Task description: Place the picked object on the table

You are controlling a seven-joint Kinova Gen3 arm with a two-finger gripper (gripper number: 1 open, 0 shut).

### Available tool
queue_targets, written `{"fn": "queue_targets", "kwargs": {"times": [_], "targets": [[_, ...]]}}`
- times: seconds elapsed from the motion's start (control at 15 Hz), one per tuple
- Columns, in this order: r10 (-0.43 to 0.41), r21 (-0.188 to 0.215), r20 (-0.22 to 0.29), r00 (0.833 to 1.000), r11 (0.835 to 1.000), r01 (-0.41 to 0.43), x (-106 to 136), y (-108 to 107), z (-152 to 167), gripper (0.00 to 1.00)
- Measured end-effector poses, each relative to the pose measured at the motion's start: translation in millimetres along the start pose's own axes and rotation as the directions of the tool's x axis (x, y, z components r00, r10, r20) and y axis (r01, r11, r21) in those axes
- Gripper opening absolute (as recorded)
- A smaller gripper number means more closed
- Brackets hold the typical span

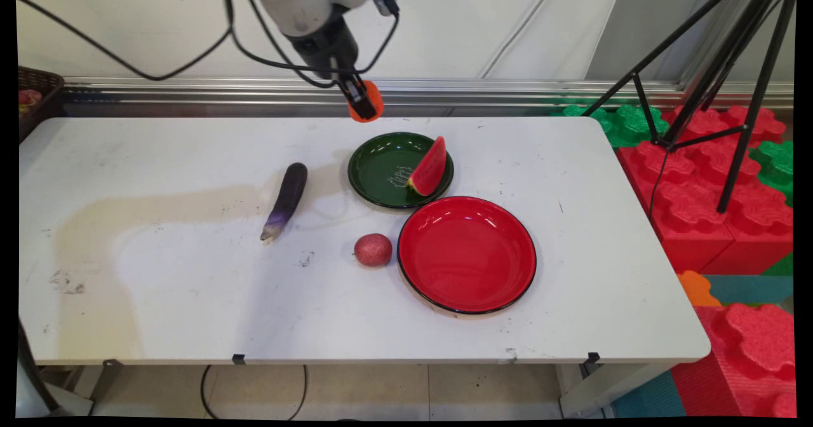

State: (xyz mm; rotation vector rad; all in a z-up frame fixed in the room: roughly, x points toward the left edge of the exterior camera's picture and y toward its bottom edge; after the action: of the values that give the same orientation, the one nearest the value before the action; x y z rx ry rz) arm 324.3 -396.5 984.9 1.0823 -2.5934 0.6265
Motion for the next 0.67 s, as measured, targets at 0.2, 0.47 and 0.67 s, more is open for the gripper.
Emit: {"fn": "queue_targets", "kwargs": {"times": [0.2,0.47,0.67], "targets": [[-0.034,0.002,-0.012,0.999,0.999,0.034,-15.8,12.6,-26.5,0.0],[-0.077,-0.001,-0.016,0.997,0.997,0.077,-41.4,35.5,-56.4,0.0],[-0.103,-0.007,-0.011,0.995,0.995,0.103,-54.8,51.1,-68.3,0.0]]}}
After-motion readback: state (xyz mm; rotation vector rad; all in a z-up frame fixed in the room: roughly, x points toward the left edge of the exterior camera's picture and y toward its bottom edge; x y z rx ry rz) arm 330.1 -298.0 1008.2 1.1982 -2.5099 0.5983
